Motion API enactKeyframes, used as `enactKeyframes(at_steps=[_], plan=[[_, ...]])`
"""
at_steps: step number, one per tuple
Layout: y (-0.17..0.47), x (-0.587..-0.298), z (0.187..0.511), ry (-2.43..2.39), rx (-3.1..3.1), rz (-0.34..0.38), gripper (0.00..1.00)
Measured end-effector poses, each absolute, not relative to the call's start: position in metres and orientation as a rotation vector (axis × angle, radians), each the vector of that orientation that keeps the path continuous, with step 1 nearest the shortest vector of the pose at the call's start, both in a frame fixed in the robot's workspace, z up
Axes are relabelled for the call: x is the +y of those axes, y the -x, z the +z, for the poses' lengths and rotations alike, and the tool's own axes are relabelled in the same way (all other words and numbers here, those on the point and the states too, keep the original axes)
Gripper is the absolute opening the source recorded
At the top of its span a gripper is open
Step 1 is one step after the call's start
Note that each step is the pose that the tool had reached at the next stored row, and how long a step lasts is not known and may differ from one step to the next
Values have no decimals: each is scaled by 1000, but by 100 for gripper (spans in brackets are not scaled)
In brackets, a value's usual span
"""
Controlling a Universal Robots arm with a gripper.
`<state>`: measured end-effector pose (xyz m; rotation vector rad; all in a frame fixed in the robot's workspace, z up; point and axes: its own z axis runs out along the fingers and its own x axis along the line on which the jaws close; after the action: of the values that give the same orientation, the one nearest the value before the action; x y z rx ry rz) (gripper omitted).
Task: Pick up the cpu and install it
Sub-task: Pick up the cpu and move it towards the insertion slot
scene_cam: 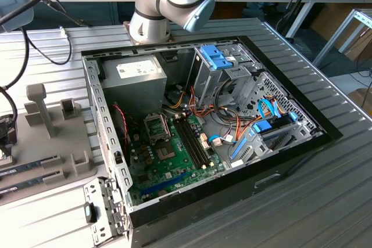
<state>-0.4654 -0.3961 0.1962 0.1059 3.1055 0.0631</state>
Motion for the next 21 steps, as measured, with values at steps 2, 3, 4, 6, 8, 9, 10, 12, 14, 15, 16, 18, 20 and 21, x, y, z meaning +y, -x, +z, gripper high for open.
enactKeyframes(at_steps=[2, 3, 4, 6, 8, 9, 10, 12, 14, 15, 16, 18, 20, 21], plan=[[465, -396, 196, -99, 3106, 63, 60], [465, -396, 196, -94, 3106, 63, 60], [465, -396, 196, -91, 3106, 63, 60], [465, -396, 196, -86, 3106, 63, 60], [464, -396, 196, -82, 3107, 63, 60], [464, -396, 195, -82, 3107, 63, 60], [464, -396, 195, -81, 3107, 63, 60], [464, -394, 194, -80, 3107, 63, 60], [464, -394, 194, -74, 3107, 64, 60], [464, -394, 194, -66, 3107, 64, 60], [464, -393, 194, -59, 3107, 64, 60], [464, -393, 194, -49, 3108, 64, 60], [464, -393, 193, -42, 3108, 64, 60], [464, -393, 193, -38, 3108, 64, 60]])
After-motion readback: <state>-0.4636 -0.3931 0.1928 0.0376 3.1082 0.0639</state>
